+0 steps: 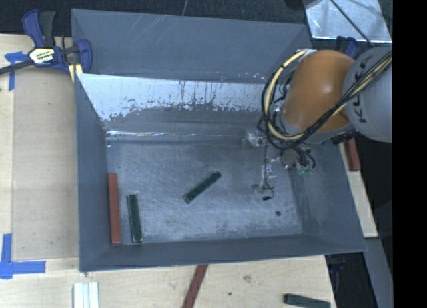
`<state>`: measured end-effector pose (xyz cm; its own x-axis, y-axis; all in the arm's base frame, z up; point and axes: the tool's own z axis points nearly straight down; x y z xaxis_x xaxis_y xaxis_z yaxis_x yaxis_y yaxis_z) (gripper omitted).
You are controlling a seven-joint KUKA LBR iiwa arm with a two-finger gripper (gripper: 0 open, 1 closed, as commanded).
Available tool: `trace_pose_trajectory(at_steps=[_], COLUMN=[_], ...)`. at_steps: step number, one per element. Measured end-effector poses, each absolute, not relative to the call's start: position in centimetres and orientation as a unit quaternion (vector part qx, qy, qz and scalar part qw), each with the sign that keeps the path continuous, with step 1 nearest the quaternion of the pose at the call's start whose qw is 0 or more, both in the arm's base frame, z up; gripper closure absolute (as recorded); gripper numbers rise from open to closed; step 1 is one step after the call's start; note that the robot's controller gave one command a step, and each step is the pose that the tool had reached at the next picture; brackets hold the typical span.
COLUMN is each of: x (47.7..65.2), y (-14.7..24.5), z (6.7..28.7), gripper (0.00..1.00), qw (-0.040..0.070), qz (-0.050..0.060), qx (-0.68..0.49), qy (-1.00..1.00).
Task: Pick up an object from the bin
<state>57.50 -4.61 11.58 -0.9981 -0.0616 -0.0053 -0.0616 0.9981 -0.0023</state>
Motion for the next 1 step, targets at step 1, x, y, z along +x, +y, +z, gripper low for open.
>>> trace_pose_trajectory(at_steps=[1], x=[58.13], y=[-2.75], z=[10.55], gripper=[0.0], qw=[0.0], qz=[0.001], qx=[-0.052], qy=[0.999])
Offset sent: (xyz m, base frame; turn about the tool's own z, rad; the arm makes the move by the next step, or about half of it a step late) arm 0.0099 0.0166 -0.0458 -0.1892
